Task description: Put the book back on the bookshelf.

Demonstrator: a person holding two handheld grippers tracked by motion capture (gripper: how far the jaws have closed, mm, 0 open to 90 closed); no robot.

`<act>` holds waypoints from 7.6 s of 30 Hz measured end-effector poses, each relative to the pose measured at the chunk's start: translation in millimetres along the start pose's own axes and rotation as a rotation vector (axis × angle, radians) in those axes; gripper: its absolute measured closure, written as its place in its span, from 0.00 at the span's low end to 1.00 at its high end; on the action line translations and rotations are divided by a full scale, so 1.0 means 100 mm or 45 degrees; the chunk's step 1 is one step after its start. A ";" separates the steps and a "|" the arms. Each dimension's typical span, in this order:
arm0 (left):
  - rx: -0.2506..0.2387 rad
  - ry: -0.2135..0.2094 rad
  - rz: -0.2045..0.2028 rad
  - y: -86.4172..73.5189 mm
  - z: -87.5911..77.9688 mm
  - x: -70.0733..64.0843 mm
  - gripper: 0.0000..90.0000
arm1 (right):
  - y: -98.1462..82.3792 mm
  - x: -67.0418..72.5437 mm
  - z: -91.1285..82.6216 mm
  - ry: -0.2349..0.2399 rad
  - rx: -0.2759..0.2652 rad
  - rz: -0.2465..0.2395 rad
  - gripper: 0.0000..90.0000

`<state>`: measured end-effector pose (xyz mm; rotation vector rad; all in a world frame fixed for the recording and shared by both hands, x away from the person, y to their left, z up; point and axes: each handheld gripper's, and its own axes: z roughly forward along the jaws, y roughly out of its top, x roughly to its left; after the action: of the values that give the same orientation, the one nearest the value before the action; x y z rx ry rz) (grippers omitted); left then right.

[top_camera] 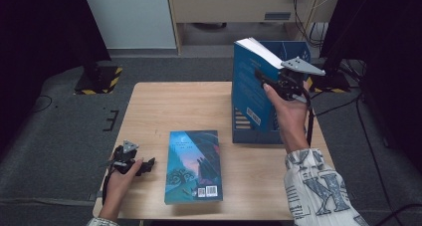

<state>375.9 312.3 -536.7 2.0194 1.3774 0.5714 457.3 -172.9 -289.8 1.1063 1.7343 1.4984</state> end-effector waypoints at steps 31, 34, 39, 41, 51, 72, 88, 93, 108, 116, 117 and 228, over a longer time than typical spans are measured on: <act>0.000 -0.005 0.004 0.00 0.00 0.00 0.00 | -0.01 -0.12 0.23 -0.123 0.009 0.043 0.68; 0.000 -0.006 0.005 0.00 0.00 0.00 0.00 | -0.01 -0.12 0.25 -0.136 0.003 0.042 0.68; 0.000 -0.007 0.005 0.00 0.00 0.00 0.00 | 0.00 -0.11 0.31 -0.157 -0.006 0.055 0.68; 0.000 -0.007 0.006 0.00 0.00 0.00 0.00 | 0.00 -0.09 0.32 -0.167 -0.009 0.046 0.68; -0.001 -0.008 0.006 0.00 0.00 0.00 0.00 | 0.01 -0.03 0.42 -0.193 -0.020 0.023 0.68; 0.004 -0.009 0.013 0.00 0.00 0.00 0.00 | -0.06 -0.03 0.60 -0.240 -0.031 0.020 0.68; 0.004 -0.010 0.014 0.00 0.00 0.00 0.00 | -0.19 -0.03 0.73 -0.276 -0.042 0.031 0.68; 0.004 -0.011 0.015 0.00 0.00 0.00 0.00 | -0.25 -0.01 0.77 -0.293 -0.039 0.023 0.68; 0.004 -0.013 0.017 0.01 0.00 0.00 0.00 | -0.35 -0.02 0.82 -0.300 -0.033 0.050 0.68; 0.004 -0.014 0.020 0.01 0.01 0.01 0.00 | -0.34 0.01 0.86 -0.321 -0.024 0.052 0.68; 0.004 -0.014 0.020 0.01 0.01 0.01 0.00 | -0.34 0.02 0.87 -0.322 -0.024 0.050 0.68; 0.003 -0.024 0.029 0.02 0.01 0.00 0.01 | -0.94 0.20 0.97 -0.431 0.135 0.070 0.66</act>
<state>378.3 311.9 -536.4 2.0399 1.3460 0.5599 510.0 -110.3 -398.9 1.3833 1.5704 1.1788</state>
